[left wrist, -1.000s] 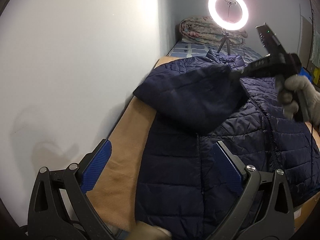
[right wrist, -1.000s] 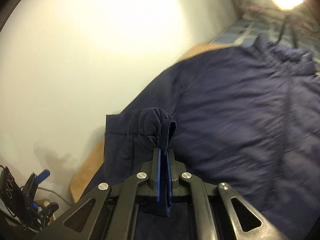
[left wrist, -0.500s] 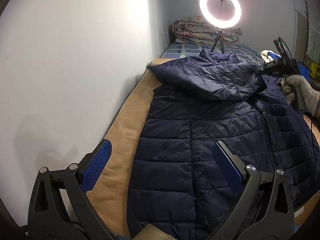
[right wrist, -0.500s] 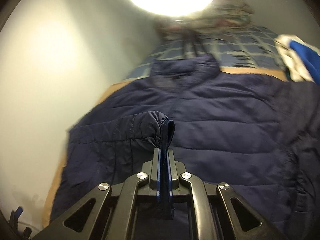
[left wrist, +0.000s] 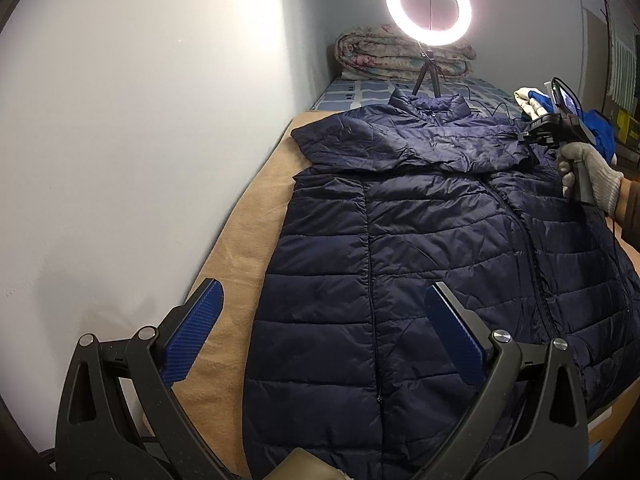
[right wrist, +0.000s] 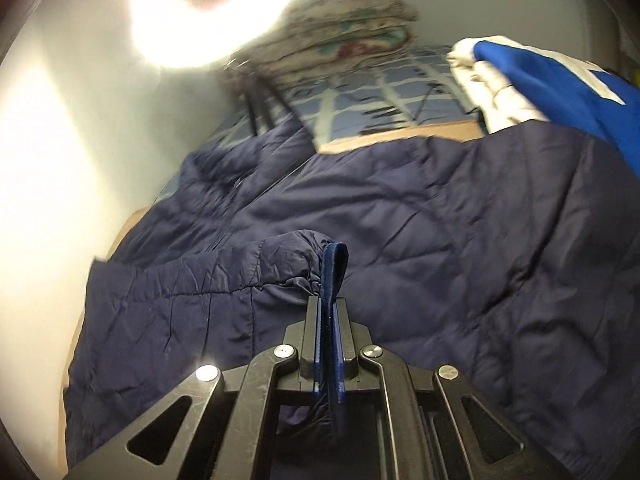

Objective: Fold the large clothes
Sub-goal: 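Carry the held sleeve across the jacket body and open the right tool, then move the right tool to the other sleeve cuff and grasp it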

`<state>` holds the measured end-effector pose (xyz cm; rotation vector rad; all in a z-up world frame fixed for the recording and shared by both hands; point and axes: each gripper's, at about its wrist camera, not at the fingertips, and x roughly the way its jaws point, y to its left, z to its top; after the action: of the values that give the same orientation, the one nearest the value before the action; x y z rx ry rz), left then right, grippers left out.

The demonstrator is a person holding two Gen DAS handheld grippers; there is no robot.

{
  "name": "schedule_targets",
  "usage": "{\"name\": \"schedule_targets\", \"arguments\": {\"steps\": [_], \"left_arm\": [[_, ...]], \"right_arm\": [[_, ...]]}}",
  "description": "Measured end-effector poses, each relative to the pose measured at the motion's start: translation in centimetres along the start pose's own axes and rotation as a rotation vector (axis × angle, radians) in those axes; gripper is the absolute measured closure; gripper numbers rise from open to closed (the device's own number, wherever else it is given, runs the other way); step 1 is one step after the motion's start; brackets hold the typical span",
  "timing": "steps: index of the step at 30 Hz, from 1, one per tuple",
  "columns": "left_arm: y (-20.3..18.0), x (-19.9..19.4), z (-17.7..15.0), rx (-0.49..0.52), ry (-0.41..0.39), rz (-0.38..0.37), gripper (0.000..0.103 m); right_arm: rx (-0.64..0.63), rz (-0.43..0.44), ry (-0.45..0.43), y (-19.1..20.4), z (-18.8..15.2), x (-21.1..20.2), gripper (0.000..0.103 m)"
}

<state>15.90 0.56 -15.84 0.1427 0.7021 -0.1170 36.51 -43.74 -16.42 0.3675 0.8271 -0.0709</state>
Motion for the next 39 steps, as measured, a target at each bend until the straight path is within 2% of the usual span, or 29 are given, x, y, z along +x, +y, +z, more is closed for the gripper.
{"name": "schedule_targets", "arguments": {"steps": [2, 6, 8, 11, 12, 13, 14, 17, 19, 22, 25, 29, 31, 34, 39], "left_arm": [[-0.1, 0.2, 0.0, -0.001, 0.004, -0.005, 0.001], [-0.6, 0.5, -0.1, 0.007, 0.005, -0.013, 0.001], [-0.9, 0.5, 0.0, 0.011, 0.002, -0.018, 0.001], [-1.2, 0.1, 0.3, 0.021, -0.012, -0.02, 0.001], [-1.2, 0.0, 0.5, 0.023, -0.016, -0.02, 0.001], [-1.3, -0.3, 0.7, 0.026, -0.023, -0.02, 0.001], [-1.3, -0.4, 1.0, 0.027, -0.029, -0.022, 0.001], [-1.4, -1.5, 2.1, 0.033, -0.063, -0.025, 0.001], [-1.5, -2.2, 2.7, 0.037, -0.08, -0.029, 0.001], [-1.9, -3.7, 4.1, 0.038, -0.113, -0.051, 0.001], [-2.3, -5.3, 5.6, 0.041, -0.149, -0.069, 0.001], [-3.7, -7.8, 8.5, 0.076, -0.205, -0.095, 0.001], [-4.8, -8.7, 9.8, 0.111, -0.217, -0.111, 0.001], [-6.6, -9.8, 11.0, 0.165, -0.206, -0.177, 0.001], [-9.5, -10.0, 11.8, 0.195, -0.148, -0.242, 0.001]], "right_arm": [[0.024, -0.012, 0.008, -0.7, -0.2, 0.1, 0.1], [-0.039, -0.076, 0.048, -0.7, -1.0, 1.3, 0.1], [-0.027, -0.064, 0.071, -1.0, -1.2, 1.7, 0.099], [-0.022, -0.066, 0.09, -1.2, -1.3, 2.0, 0.087], [-0.022, -0.057, 0.082, -1.2, -1.2, 1.6, 0.075], [-0.021, -0.044, 0.071, -1.2, -1.2, 0.9, 0.068], [-0.022, -0.037, 0.064, -1.1, -1.3, 0.5, 0.067], [-0.034, -0.023, 0.047, -0.8, -1.3, -2.0, 0.066], [-0.047, -0.003, 0.035, -0.6, -1.4, -4.5, 0.059], [-0.077, -0.001, 0.003, -0.4, -1.8, -8.7, 0.054], [-0.084, 0.005, -0.046, -0.7, -2.9, -13.4, 0.046], [-0.111, -0.02, -0.106, -1.4, -5.0, -19.1, 0.042], [-0.107, -0.033, -0.11, -2.5, -6.4, -22.0, 0.03], [-0.046, -0.03, -0.094, -4.9, -8.6, -25.4, 0.029], [0.057, -0.084, -0.061, -10.1, -12.6, -29.7, 0.028]]}}
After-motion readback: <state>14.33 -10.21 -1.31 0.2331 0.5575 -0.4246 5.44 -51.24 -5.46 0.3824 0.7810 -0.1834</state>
